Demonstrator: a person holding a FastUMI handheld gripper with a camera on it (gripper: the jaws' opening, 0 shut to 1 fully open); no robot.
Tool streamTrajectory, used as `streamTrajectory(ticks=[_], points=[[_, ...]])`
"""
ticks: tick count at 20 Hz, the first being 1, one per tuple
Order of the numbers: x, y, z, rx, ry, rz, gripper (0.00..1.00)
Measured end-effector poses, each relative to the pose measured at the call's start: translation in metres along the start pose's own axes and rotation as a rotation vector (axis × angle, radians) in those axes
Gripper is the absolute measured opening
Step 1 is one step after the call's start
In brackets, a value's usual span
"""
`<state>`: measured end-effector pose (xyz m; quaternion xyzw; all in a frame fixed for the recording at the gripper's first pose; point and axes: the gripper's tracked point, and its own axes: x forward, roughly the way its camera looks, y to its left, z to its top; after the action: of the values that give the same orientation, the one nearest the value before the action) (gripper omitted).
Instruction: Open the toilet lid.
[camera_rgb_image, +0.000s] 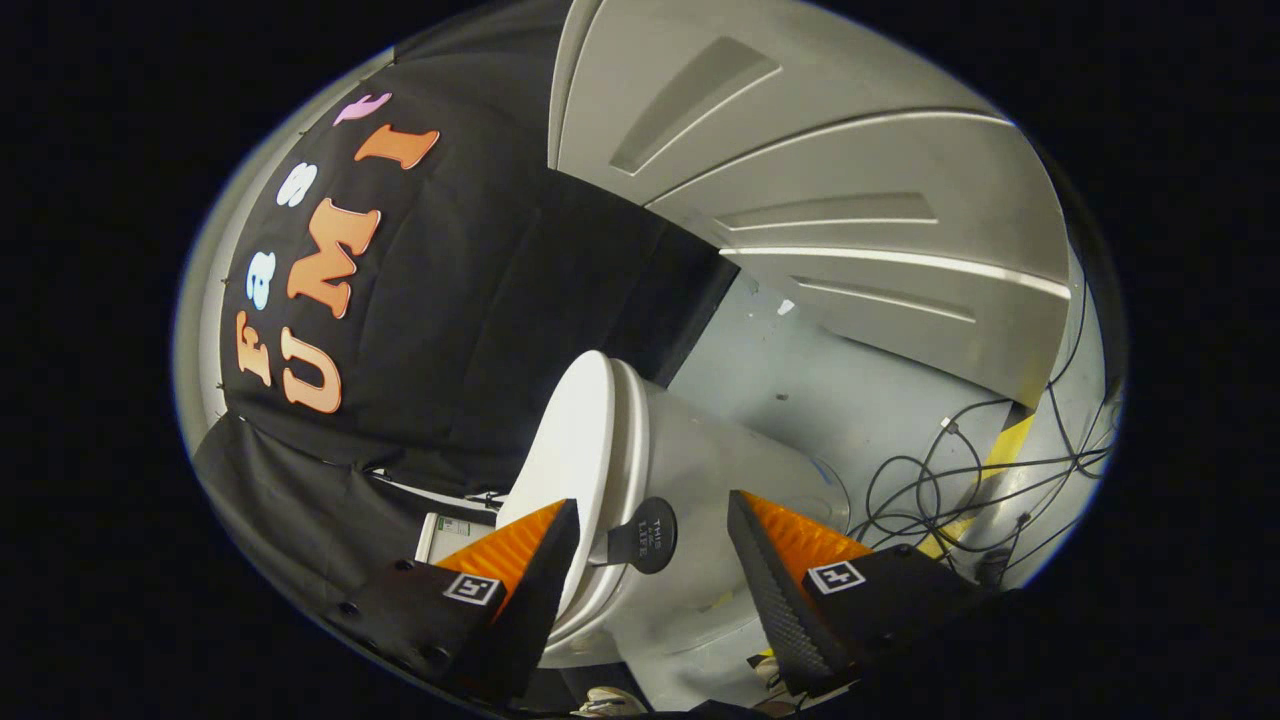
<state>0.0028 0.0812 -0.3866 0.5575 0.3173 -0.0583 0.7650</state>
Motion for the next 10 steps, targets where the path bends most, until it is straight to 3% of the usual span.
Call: streamTrajectory(ticks=[4, 10], points=[[0.009, -0.001, -0.004, 0.035, 0.010, 0.019, 0.76], [0.017, -0.002, -0.002, 0.105, 0.018, 0.048, 0.27]])
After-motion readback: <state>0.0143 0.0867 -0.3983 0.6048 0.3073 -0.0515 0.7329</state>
